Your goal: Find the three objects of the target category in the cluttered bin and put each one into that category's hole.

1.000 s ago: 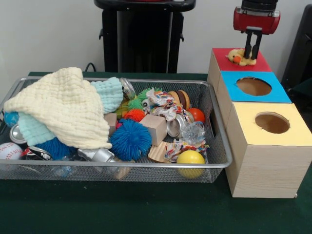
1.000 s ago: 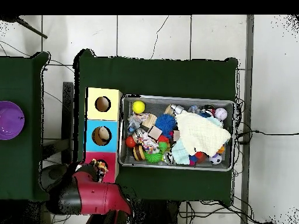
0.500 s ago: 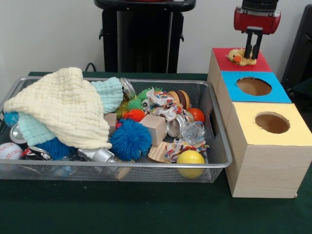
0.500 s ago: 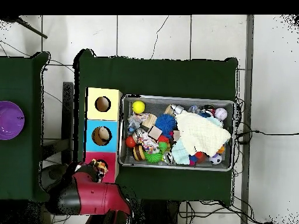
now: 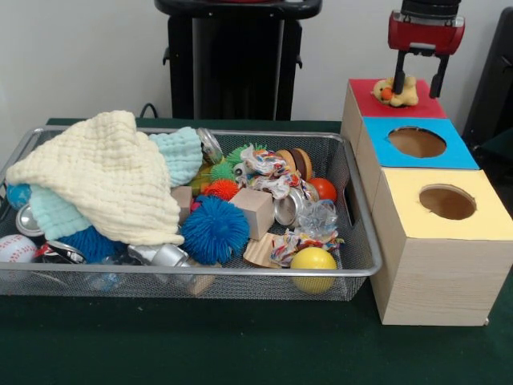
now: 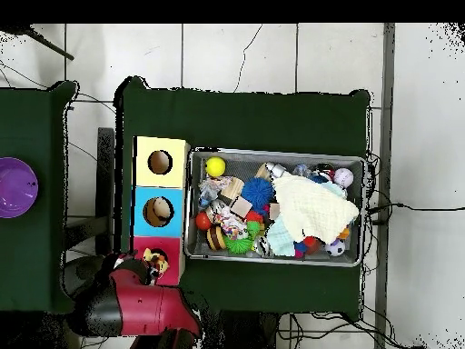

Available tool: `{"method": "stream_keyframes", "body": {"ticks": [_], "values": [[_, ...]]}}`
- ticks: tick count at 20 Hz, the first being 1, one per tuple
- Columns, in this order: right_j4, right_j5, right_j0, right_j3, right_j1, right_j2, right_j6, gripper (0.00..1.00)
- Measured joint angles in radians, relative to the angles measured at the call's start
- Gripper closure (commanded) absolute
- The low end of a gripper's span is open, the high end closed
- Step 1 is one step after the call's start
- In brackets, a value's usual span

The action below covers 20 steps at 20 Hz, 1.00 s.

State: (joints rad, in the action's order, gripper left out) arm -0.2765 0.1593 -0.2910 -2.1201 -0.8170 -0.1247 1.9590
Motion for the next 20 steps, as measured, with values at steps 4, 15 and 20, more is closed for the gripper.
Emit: {"method": "stream_keyframes", "body": {"ticks": [4,15,20], "values": [[0.0,0.0,-0.002,0.0,0.0,0.0,0.0,0.0],[0.0,0.001,-0.006,0.003,0.0,-0.002,0.0,0.0],[0.0,0.036,-0.02,0.021,0.0,-0.016,0.0,0.0]]}}
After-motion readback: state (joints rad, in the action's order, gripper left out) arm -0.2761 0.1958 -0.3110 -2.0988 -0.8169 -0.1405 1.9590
